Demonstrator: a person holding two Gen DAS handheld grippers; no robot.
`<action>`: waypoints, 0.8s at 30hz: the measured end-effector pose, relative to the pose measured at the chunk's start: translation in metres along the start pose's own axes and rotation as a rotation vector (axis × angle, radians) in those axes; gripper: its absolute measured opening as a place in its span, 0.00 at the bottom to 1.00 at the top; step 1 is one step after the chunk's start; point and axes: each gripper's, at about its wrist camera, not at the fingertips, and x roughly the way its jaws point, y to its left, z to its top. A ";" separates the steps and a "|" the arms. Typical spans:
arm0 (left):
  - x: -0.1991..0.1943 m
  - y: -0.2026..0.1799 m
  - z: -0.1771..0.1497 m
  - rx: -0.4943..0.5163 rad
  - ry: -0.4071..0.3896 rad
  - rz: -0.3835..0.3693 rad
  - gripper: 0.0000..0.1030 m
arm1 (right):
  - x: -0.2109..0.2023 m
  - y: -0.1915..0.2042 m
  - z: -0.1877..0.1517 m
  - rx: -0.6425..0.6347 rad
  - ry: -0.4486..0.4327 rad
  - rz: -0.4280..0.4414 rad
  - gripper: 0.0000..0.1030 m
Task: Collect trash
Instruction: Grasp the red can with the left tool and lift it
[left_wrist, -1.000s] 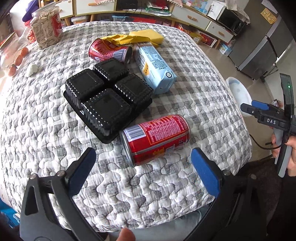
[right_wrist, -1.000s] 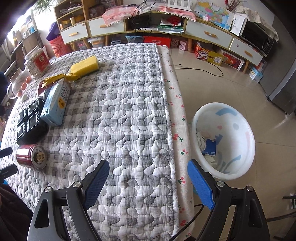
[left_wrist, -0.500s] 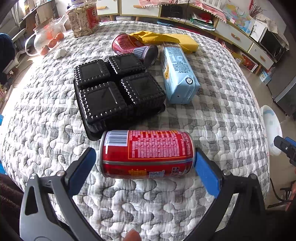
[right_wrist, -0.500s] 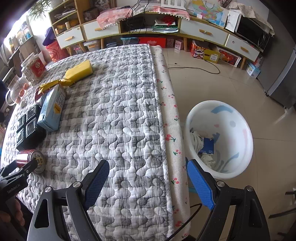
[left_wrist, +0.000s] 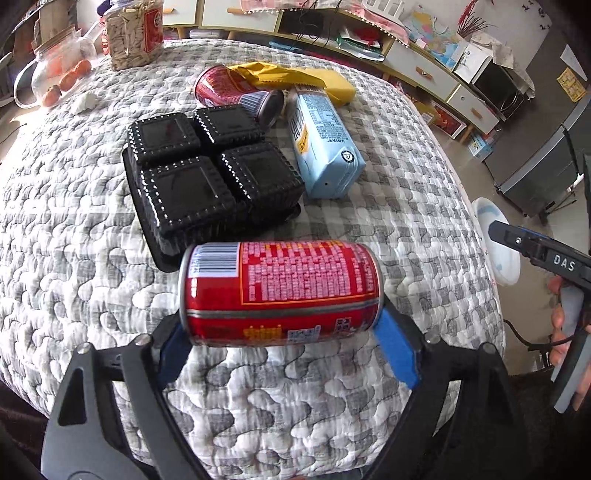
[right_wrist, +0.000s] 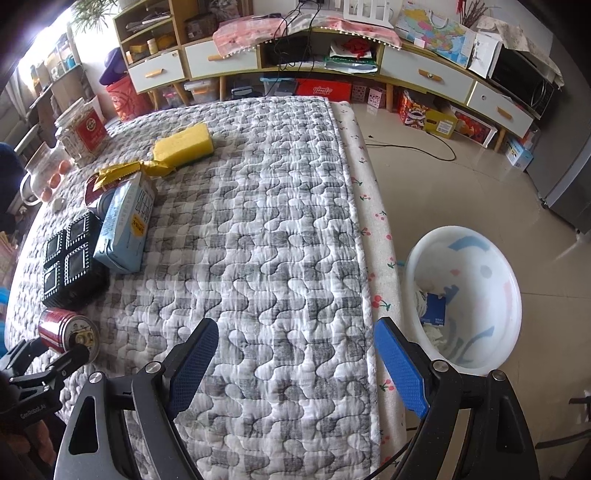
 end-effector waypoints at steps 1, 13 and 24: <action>-0.006 0.002 0.000 0.006 -0.005 -0.011 0.85 | 0.001 0.005 0.003 -0.003 -0.001 0.003 0.85; -0.057 0.045 0.026 -0.004 -0.156 0.031 0.85 | 0.013 0.056 0.041 0.020 -0.052 0.082 0.85; -0.057 0.094 0.037 -0.095 -0.161 0.074 0.85 | 0.041 0.110 0.053 -0.067 -0.042 0.116 0.85</action>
